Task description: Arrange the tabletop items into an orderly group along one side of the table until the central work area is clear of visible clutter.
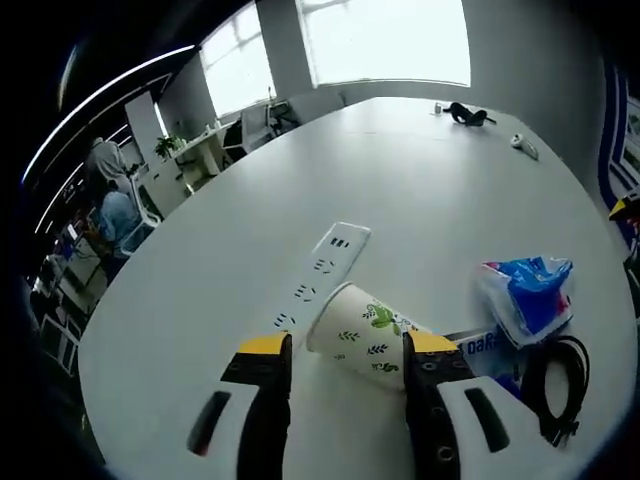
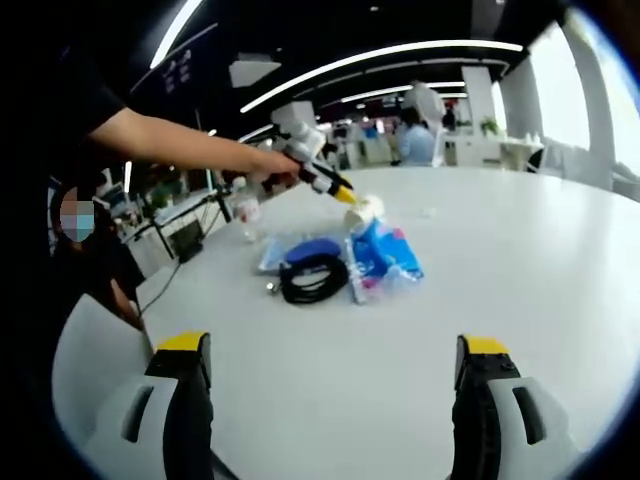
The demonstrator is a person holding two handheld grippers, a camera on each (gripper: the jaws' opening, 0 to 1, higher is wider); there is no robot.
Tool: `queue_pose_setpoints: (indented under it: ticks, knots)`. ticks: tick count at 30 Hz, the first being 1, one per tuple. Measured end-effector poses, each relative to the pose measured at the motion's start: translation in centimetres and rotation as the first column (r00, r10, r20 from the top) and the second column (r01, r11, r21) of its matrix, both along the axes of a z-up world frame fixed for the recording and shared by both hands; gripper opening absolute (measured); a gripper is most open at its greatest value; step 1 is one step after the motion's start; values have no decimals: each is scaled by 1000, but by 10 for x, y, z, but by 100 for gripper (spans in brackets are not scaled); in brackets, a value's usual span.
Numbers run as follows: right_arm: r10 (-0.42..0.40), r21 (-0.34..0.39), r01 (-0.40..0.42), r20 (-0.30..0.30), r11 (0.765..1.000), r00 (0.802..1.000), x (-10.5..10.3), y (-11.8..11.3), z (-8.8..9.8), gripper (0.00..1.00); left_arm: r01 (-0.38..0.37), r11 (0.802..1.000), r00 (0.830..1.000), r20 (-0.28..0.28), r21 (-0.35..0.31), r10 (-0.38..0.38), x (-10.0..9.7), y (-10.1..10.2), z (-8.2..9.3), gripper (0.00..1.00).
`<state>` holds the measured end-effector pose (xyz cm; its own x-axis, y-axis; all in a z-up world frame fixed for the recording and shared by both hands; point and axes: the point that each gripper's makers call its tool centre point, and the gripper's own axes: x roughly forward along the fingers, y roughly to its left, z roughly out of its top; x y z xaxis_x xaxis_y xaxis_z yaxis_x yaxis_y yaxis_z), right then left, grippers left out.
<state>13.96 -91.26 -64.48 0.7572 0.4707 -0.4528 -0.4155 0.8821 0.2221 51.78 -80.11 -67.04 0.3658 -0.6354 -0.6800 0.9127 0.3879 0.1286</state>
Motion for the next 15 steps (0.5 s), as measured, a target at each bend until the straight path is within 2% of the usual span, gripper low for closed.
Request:
queue_pose_setpoints:
  ticks: [11, 15]
  knots:
    - [-15, 4, 15, -10, 1000, 1000, -3, -4, -3, 100, 45, 999, 999, -30, 20, -45, 8, -7, -10, 39]
    - [-18, 4, 19, -16, 1000, 1000, -3, -5, -5, 100, 39, 999, 996, -75, 18, -37, 11, -6, -15, 36]
